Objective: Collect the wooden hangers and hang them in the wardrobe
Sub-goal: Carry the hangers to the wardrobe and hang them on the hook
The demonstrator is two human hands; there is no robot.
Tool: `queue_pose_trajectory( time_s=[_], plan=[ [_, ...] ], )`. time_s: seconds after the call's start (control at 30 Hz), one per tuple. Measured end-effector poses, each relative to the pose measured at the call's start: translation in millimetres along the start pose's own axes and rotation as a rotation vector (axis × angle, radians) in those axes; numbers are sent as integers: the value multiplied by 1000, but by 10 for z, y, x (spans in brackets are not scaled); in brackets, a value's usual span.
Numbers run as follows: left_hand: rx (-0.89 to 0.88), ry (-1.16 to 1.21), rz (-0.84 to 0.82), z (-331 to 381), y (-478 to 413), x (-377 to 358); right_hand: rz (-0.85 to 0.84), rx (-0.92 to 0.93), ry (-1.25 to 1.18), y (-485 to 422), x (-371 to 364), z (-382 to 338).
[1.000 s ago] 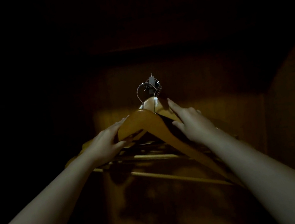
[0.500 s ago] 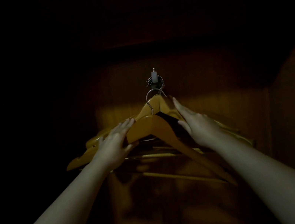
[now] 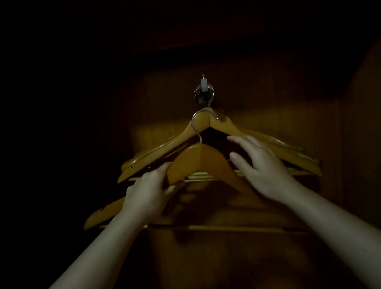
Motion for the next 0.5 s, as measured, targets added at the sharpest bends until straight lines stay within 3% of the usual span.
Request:
queue_pose_trajectory(
  time_s=[0.13,0.3,0.5],
  plan=[
    [-37,-11,-67,9,380,-28,-171,-79,27,558,-236,-194],
    [-83,54,-230,-98,1025,-292,-171,-240,-23,1265,-507,-215],
    [-45,319,-652,-550,1983,-784,-291,-435,-133,2228,-932,-175]
  ],
)
Point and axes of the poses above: each hand's wrist, its own y-axis away from the middle knuckle, its own x-axis out of the back of the hand, z = x × y, the point moved 7 cm from there along -y, towards the middle knuckle, and after that the axes turned 5 degrees about z, right-handed, at the moved point
